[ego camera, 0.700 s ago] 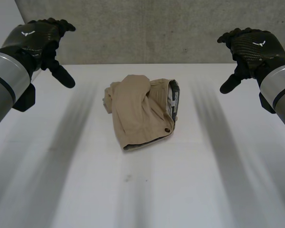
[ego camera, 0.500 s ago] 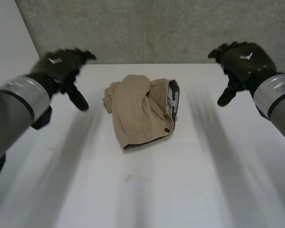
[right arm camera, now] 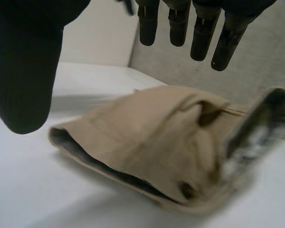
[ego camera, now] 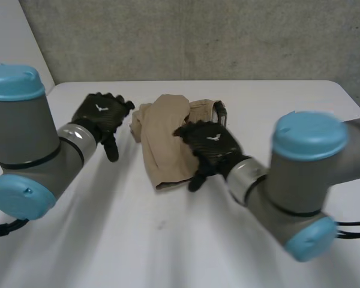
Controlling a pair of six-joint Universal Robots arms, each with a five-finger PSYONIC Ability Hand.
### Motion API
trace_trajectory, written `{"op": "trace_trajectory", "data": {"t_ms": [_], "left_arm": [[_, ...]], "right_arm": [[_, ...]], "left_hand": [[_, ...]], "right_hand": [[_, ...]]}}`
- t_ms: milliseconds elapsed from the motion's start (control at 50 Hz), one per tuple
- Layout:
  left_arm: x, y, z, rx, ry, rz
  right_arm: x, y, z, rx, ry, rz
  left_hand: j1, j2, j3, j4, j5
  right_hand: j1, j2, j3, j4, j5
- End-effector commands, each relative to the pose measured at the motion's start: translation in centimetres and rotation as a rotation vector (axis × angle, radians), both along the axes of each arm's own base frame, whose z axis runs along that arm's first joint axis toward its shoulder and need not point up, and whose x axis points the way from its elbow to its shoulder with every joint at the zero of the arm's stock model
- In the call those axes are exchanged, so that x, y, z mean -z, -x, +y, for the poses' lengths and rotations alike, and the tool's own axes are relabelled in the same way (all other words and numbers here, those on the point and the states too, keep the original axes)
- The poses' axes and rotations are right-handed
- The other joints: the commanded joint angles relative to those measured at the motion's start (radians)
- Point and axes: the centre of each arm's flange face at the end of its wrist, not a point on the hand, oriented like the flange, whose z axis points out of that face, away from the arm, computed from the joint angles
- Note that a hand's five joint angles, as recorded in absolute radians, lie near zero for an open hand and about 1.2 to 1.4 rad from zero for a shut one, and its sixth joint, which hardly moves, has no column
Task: Fold the shorts.
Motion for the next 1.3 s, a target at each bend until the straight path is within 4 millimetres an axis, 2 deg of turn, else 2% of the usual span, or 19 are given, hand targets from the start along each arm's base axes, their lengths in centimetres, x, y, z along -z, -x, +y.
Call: {"op": "trace_trajectory", "data": {"t_ms": [20, 80, 180, 360, 420, 440, 480, 500, 540, 620, 660, 780, 820, 900, 940, 1080, 1180, 1300], "left_arm": [[-1.5, -0.9, -0.7, -0.043, 0.052, 0.035], [-1.5, -1.0, -0.8, -0.049, 0.055, 0.036], [-1.7, -1.0, -0.9, -0.049, 0.061, 0.038], [-1.9, -1.3, -1.3, -0.061, 0.076, 0.045], [-2.0, -1.3, -1.4, -0.063, 0.082, 0.047], [-2.0, -1.3, -1.4, -0.063, 0.082, 0.047], [-2.0, -1.4, -1.3, -0.063, 0.082, 0.047], [-2.1, -1.4, -1.3, -0.063, 0.083, 0.048], [-2.1, -1.4, -1.4, -0.064, 0.083, 0.048], [-2.4, -1.4, -1.2, -0.063, 0.093, 0.052], [-2.5, -1.4, -1.2, -0.063, 0.094, 0.053], [-2.4, -1.4, -1.2, -0.058, 0.097, 0.054], [-2.3, -1.3, -1.2, -0.055, 0.102, 0.055], [-2.0, -1.2, -1.7, -0.052, 0.127, 0.063], [-1.7, -1.1, -2.2, -0.052, 0.138, 0.068], [1.6, 0.0, -3.7, 0.019, 0.124, 0.072], [4.4, 1.6, -4.5, 0.103, 0.115, 0.087], [6.0, 3.6, -5.0, 0.164, 0.142, 0.099]], "right_arm": [[4.3, -5.0, 0.4, -0.055, 0.035, 0.027], [6.4, -6.1, 0.5, -0.063, 0.021, 0.045], [8.6, -7.3, 0.6, -0.074, 0.013, 0.061], [9.6, -8.2, -0.9, -0.017, 0.065, 0.072], [9.5, -8.3, -1.3, 0.007, 0.09, 0.083], [9.3, -8.3, -1.6, 0.017, 0.109, 0.085], [9.0, -8.3, -1.7, 0.024, 0.124, 0.09], [8.7, -8.3, -1.9, 0.033, 0.134, 0.09], [7.4, -8.2, -2.2, 0.053, 0.168, 0.077], [3.3, -8.0, -2.8, 0.075, 0.258, 0.029], [2.2, -7.7, -2.9, 0.083, 0.277, 0.021], [-2.4, -5.3, -4.0, 0.127, 0.344, 0.006], [-3.3, -4.6, -4.1, 0.135, 0.364, 0.021], [-5.3, -2.9, -3.0, 0.109, 0.397, 0.12], [-6.0, -1.9, -1.7, 0.073, 0.399, 0.198], [-5.1, 0.7, 2.2, -0.039, 0.273, 0.34], [-5.8, 2.4, 4.9, -0.099, 0.237, 0.36], [-6.6, 4.3, 7.8, -0.147, 0.226, 0.35]], "left_hand": [[-0.011, -0.026, -0.035, -0.026, -0.046], [-0.011, -0.026, -0.035, -0.026, -0.046], [-0.014, -0.029, -0.038, -0.029, -0.049], [-0.014, -0.029, -0.038, -0.029, -0.049], [-0.014, -0.029, -0.038, -0.029, -0.049], [-0.014, -0.029, -0.038, -0.029, -0.049], [-0.014, -0.029, -0.038, -0.029, -0.049], [-0.014, -0.029, -0.038, -0.029, -0.049], [-0.014, -0.029, -0.038, -0.029, -0.049], [-0.014, -0.029, -0.038, -0.029, -0.049], [-0.014, -0.029, -0.038, -0.029, -0.049], [-0.014, -0.029, -0.038, -0.029, -0.049], [-0.014, -0.029, -0.039, -0.03, -0.05], [-0.014, -0.029, -0.039, -0.03, -0.05], [-0.014, -0.029, -0.039, -0.03, -0.05], [-0.014, -0.029, -0.039, -0.03, -0.05], [-0.011, -0.026, -0.035, -0.026, -0.046], [-0.011, -0.026, -0.035, -0.026, -0.046]], "right_hand": [[-0.013, -0.047, -0.03, -0.061, -0.066], [-0.013, -0.047, -0.03, -0.061, -0.066], [-0.013, -0.047, -0.03, -0.061, -0.066], [0.226, 0.193, 0.209, 0.178, 0.173], [0.513, 0.479, 0.496, 0.465, 0.459], [0.816, 0.783, 0.799, 0.768, 0.763], [1.126, 1.092, 1.109, 1.078, 1.072], [1.208, 1.174, 1.191, 1.16, 1.154], [1.209, 1.175, 1.192, 1.161, 1.155], [1.209, 1.175, 1.192, 1.161, 1.155], [1.209, 1.175, 1.192, 1.161, 1.155], [1.209, 1.175, 1.192, 1.161, 1.155], [1.209, 1.175, 1.192, 1.161, 1.155], [1.209, 1.175, 1.192, 1.161, 1.155], [1.209, 1.175, 1.192, 1.161, 1.155], [1.209, 1.175, 1.192, 1.161, 1.155], [1.209, 1.175, 1.192, 1.161, 1.155], [1.209, 1.175, 1.192, 1.161, 1.155]]}}
